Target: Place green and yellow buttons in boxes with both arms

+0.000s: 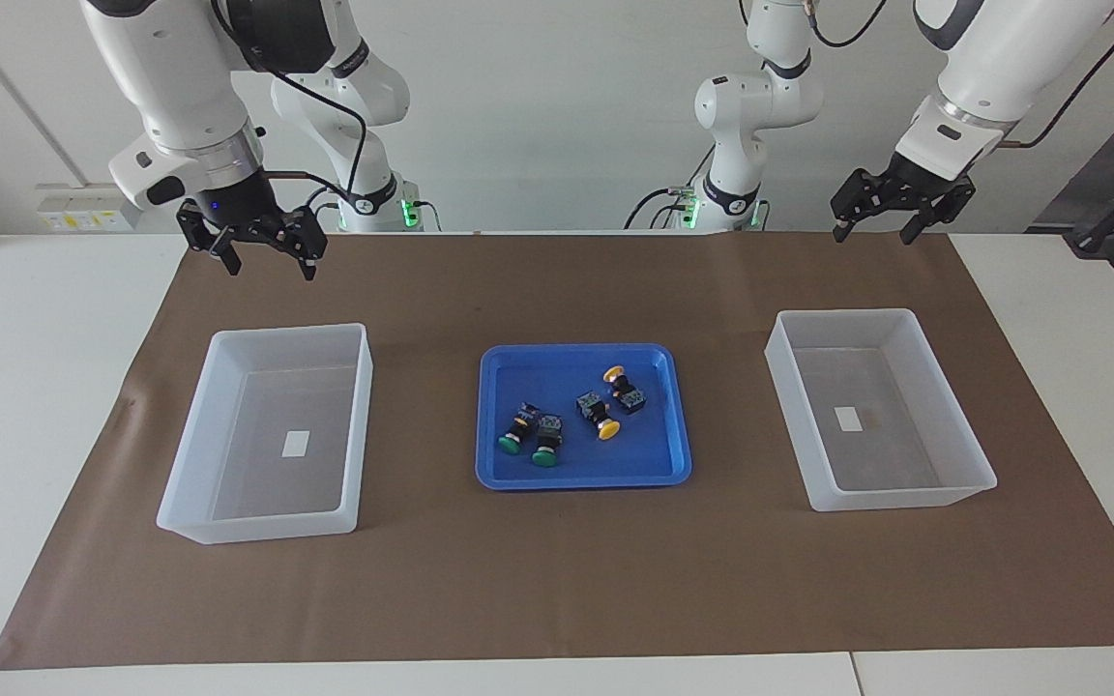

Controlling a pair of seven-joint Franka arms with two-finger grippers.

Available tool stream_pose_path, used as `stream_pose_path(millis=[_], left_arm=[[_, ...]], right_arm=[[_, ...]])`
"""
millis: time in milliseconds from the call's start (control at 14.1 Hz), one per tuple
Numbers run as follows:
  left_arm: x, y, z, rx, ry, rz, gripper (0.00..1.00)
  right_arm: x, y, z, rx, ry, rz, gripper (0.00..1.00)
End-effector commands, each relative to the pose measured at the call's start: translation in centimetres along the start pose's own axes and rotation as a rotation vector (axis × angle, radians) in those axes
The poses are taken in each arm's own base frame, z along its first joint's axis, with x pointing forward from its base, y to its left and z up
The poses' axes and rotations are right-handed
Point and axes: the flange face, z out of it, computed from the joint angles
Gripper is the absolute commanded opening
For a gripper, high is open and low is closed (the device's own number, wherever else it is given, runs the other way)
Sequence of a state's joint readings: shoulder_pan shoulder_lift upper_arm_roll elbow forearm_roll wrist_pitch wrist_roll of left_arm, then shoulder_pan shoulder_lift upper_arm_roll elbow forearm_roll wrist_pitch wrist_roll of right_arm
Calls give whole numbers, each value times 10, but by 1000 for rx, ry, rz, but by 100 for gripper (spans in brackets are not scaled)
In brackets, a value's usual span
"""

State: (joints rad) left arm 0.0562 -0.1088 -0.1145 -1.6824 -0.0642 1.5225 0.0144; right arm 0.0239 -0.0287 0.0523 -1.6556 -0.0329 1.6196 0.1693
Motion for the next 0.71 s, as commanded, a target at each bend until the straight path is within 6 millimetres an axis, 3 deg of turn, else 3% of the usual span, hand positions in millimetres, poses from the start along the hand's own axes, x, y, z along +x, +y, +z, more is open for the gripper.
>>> stream_pose_path(millis=[0,284,638], left_arm=[[-9,3,0,-5,10,-4,100],[-7,7,4,-3,56,-12,100],[5,30,7,-21,115,-244,100]], right_arm=[[-1,0,1,22,-9,-22,100],[-1,0,1,22,-9,-21,100],[-1,2,1,22,-9,-17,100]])
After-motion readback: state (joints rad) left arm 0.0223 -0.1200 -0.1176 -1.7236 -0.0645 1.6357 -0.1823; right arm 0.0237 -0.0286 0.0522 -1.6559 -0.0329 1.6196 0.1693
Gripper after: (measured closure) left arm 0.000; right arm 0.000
